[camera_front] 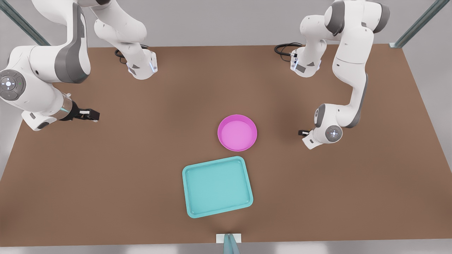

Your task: Place the orange on the plate with the left arm and the plate on the tray with the right arm

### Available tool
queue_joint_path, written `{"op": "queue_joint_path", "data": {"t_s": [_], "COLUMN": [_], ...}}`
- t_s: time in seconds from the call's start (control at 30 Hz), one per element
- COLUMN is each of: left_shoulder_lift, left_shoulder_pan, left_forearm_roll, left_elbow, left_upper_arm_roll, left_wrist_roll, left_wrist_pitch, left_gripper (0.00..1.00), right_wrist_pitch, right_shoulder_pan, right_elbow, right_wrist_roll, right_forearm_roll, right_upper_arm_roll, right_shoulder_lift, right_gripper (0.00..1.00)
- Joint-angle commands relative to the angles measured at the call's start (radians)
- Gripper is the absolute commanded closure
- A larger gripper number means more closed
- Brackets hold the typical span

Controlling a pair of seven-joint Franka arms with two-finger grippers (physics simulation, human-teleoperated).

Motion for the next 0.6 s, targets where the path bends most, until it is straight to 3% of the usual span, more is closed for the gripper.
{"op": "queue_joint_path", "data": {"t_s": [0.0,0.23,0.33,0.57], "left_shoulder_lift": [0.004,0.017,0.016,-0.004], "left_shoulder_pan": [0.000,0.000,0.000,0.000], "left_forearm_roll": [0.002,0.005,0.005,0.003], "left_elbow": [0.002,0.006,0.006,0.007], "left_upper_arm_roll": [0.000,0.002,0.002,0.003], "left_wrist_roll": [-0.007,-0.006,-0.006,-0.011], "left_wrist_pitch": [0.029,0.046,0.037,0.026], "left_gripper": [0.00,0.01,0.29,0.33], "right_wrist_pitch": [-0.002,-0.002,-0.002,-0.002], "right_shoulder_pan": [0.000,0.002,0.002,0.002], "right_elbow": [0.000,-0.005,-0.008,-0.008], "right_wrist_roll": [0.006,0.006,0.006,0.006], "right_forearm_roll": [0.000,0.000,0.000,0.000], "right_upper_arm_roll": [0.000,0.000,0.000,0.000], "right_shoulder_lift": [-0.001,-0.001,-0.001,-0.001], "right_gripper": [0.00,0.00,0.00,0.00]}}
